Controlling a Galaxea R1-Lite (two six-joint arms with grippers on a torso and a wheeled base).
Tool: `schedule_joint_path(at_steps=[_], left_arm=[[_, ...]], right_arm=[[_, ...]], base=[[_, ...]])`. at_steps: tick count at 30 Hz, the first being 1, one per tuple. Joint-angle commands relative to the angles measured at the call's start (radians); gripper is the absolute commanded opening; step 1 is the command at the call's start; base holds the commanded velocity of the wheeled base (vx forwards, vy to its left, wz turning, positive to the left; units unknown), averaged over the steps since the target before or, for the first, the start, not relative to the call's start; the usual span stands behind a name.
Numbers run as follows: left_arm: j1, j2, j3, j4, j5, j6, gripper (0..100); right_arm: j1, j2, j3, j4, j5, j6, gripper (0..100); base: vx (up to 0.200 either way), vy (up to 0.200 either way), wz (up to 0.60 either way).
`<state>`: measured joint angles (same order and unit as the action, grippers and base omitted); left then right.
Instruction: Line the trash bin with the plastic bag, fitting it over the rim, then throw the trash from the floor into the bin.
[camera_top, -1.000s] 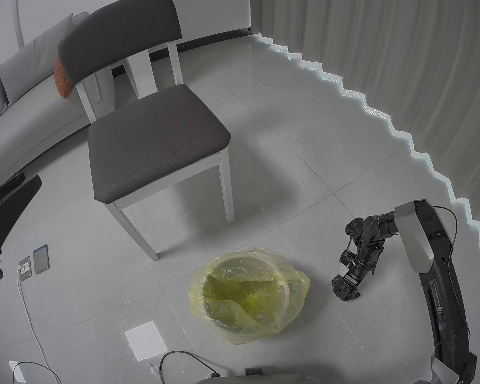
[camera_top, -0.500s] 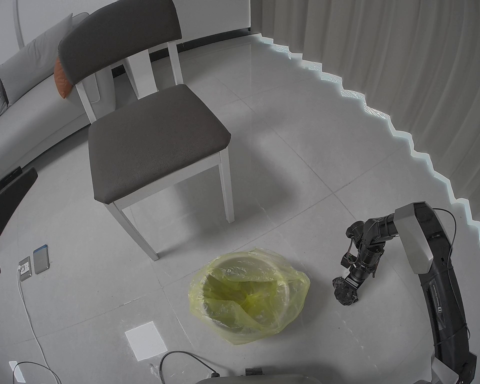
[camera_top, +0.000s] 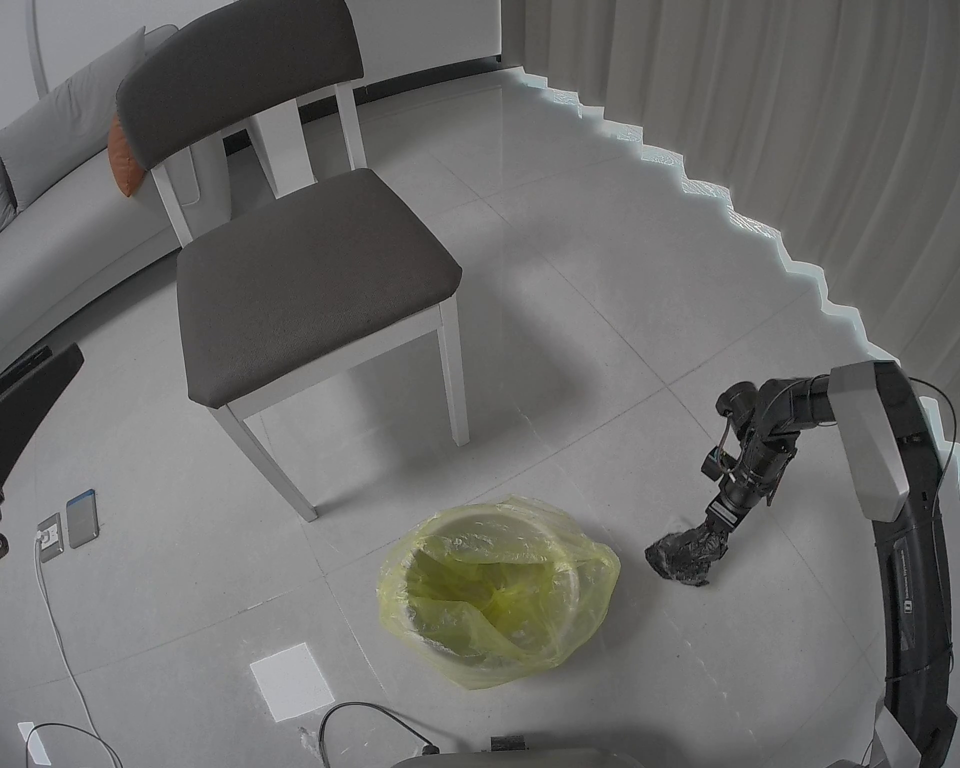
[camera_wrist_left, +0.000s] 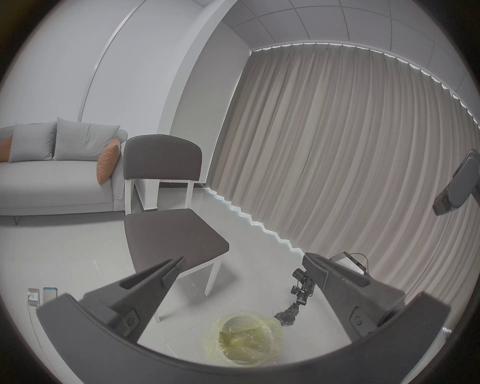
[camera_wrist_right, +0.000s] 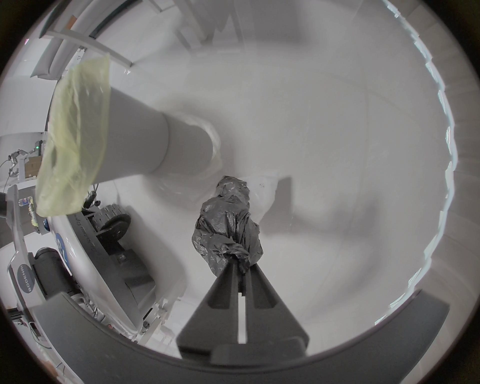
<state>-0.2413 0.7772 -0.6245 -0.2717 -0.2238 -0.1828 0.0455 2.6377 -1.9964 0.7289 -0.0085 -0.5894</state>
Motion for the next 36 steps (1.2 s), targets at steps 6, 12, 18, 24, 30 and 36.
schedule_joint_path(at_steps=[6,12,18,24,30,36], left_arm=[[0.045,0.033,0.002,0.009,0.011,-0.020,100],[0.040,0.093,0.020,0.014,0.127,-0.021,100],[0.040,0.070,0.038,0.014,0.139,-0.018,100],[0.057,0.027,0.061,0.012,0.172,0.005,100],[0.071,0.027,0.049,0.003,0.184,0.026,100],[0.076,0.042,0.002,-0.038,0.178,0.094,100]], right_arm=[[0.045,-0.462,0.283,-0.016,0.070,-0.009,0],[0.154,-0.708,0.416,-0.046,0.110,-0.010,0],[0.363,-0.846,0.490,-0.154,0.137,0.000,0],[0.521,-0.852,0.493,-0.164,0.137,0.003,0],[0.640,-0.783,0.527,-0.172,0.136,0.008,0],[0.685,-0.706,0.534,-0.180,0.137,0.005,0]], base=[[0.000,0.000,0.00],[0.000,0.000,0.00],[0.000,0.000,0.00],[0.000,0.000,0.00],[0.000,0.000,0.00],[0.000,0.000,0.00]])
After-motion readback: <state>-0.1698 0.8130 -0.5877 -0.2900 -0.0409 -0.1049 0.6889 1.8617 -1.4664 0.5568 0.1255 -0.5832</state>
